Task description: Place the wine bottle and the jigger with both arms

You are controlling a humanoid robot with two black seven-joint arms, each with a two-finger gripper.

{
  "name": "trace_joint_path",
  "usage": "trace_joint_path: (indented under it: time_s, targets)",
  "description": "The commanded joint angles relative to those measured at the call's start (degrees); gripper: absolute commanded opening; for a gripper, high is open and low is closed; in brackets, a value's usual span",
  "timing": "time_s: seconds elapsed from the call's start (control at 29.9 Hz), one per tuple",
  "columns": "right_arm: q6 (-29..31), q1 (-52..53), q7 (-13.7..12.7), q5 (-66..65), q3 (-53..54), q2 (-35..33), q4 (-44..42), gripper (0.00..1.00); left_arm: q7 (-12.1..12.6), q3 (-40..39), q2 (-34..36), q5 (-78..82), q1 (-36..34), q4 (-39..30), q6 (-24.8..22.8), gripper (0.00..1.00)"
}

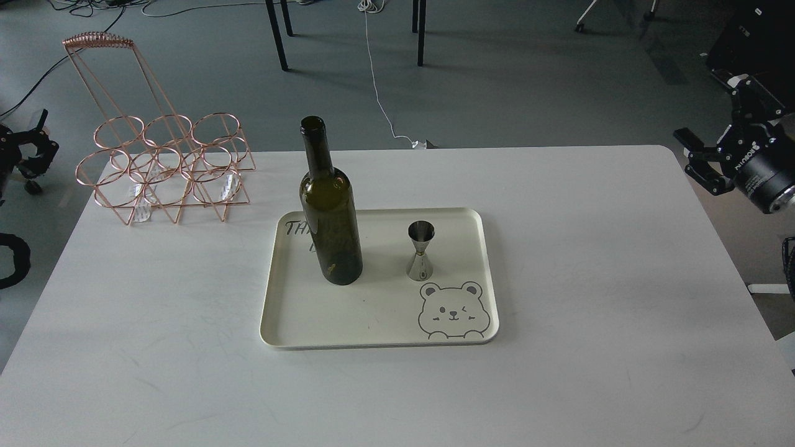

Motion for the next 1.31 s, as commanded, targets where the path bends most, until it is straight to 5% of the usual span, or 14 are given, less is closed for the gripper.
trace_joint_path:
  time_s: [0.0, 0.23, 0.5, 1.27]
  targets:
    - [-8.13, -0.13, 0.0, -16.93, -0.38, 0.21, 5.09, 0.99, -0.01, -0.05, -0.08, 0.09, -0.08, 0.01, 0.0, 0.99]
    - [-15.88, -0.66, 0.0, -54.56, -0.99, 5.92, 5.45, 0.99, -0.18, -0.05, -0.26, -0.09, -0.08, 0.01, 0.0, 0.98]
    - [-19.66, -0.84, 0.0, -73.3, -8.01, 12.95, 4.75, 0.99, -0.27, -0.05, -1.66, -0.26, 0.27, 0.1, 0.0, 0.98]
    - [-28.37, 3.46, 0.0, -85.45, -15.41, 35.54, -18.53, 0.86, -0.45, -0.66, -1.49, -0.44, 0.27, 0.1, 0.0, 0.98]
